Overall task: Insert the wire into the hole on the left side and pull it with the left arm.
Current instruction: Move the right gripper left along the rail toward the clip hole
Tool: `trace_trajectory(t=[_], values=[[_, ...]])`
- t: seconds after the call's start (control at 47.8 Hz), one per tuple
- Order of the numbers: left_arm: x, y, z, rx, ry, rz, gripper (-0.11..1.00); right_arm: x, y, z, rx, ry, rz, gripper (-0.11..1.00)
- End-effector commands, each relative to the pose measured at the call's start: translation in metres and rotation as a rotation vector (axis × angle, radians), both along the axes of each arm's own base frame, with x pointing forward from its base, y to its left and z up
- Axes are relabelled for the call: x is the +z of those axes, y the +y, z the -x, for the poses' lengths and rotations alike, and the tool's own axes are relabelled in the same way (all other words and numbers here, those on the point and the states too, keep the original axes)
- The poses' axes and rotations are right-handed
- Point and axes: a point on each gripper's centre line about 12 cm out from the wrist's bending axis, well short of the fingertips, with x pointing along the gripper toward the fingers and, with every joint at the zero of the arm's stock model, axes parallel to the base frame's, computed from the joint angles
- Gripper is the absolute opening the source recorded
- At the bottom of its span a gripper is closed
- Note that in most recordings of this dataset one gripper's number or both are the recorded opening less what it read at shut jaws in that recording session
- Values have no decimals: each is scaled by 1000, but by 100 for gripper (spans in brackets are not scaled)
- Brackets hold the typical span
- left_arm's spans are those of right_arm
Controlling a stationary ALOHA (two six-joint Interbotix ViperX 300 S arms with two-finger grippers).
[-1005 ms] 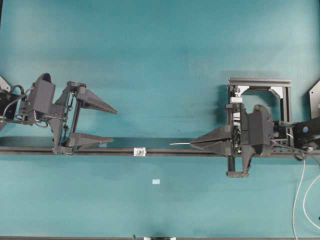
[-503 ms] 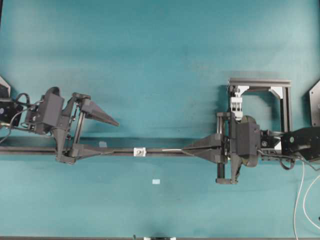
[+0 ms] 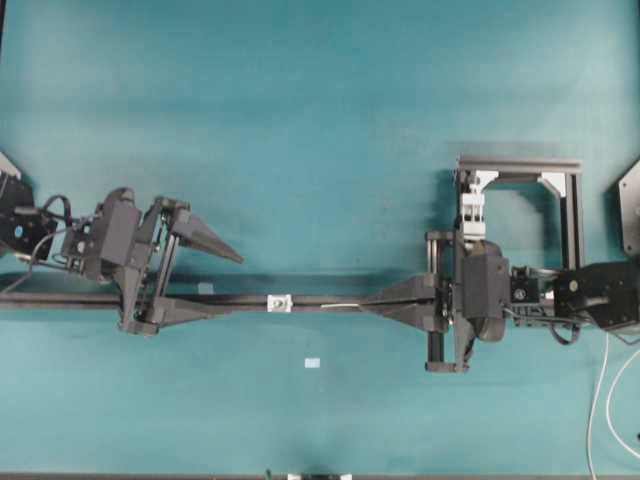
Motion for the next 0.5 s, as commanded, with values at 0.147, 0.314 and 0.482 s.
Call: trace_trajectory(t=[0.147, 0.314, 0.482], values=[[6, -2, -2, -3, -28, 9, 77, 3, 3, -6, -20, -37, -10, -2], [7, -2, -3, -3, -28, 10, 77, -2, 4, -10, -33, -29, -10, -2], [7, -2, -3, -3, -29, 10, 77, -4, 4, -11, -39, -26, -11, -2]])
